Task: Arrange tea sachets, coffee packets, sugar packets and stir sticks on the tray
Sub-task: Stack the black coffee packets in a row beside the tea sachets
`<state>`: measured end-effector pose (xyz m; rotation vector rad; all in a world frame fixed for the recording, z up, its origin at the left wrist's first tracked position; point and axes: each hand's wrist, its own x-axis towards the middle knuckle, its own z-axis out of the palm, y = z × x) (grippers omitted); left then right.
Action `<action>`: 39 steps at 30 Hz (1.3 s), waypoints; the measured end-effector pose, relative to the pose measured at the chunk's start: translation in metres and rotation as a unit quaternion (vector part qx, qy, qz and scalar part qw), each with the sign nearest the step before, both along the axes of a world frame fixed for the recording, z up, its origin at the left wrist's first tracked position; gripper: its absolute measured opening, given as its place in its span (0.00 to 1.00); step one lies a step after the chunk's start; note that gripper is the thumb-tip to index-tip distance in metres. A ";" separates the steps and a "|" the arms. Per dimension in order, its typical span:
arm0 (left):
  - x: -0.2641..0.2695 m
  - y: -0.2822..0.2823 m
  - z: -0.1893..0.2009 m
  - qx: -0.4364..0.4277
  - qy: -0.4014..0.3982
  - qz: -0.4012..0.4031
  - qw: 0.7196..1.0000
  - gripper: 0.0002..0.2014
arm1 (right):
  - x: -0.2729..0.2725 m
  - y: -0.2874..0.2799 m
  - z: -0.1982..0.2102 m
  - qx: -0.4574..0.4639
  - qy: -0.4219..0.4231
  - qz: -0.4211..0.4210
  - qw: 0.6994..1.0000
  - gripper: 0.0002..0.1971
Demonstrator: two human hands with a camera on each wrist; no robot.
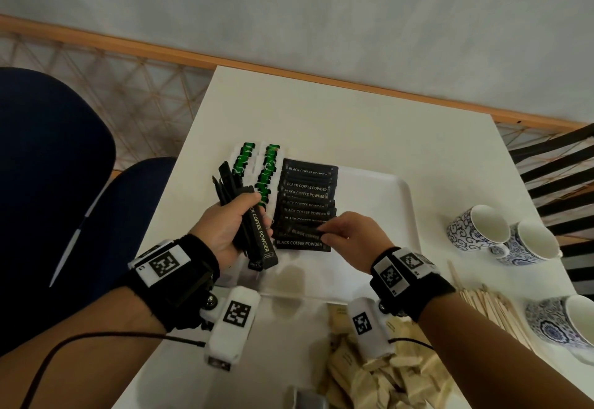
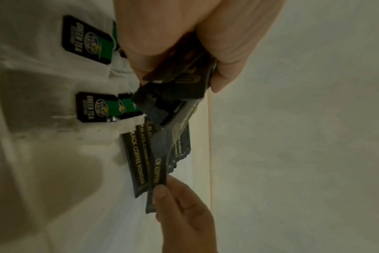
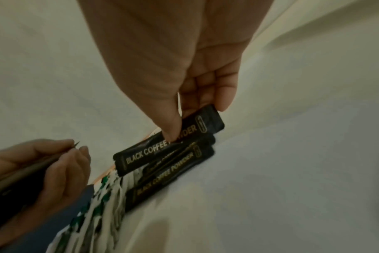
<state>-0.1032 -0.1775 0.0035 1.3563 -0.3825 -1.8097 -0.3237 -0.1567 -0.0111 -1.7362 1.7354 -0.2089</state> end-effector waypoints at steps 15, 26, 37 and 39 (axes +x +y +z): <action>0.005 -0.006 -0.004 0.010 -0.024 -0.018 0.999 0.06 | 0.025 0.001 -0.009 -0.034 0.106 0.066 0.992 0.07; 0.001 -0.007 -0.010 0.011 -0.038 -0.016 0.999 0.15 | 0.019 -0.001 -0.016 -0.079 0.096 0.053 0.991 0.08; -0.011 0.001 -0.004 -0.007 -0.008 -0.044 0.999 0.07 | 0.037 0.001 0.009 -0.029 -0.163 -0.025 0.986 0.04; -0.007 -0.002 -0.002 -0.005 0.009 -0.033 0.999 0.04 | 0.030 -0.001 0.010 -0.035 -0.141 -0.039 0.989 0.05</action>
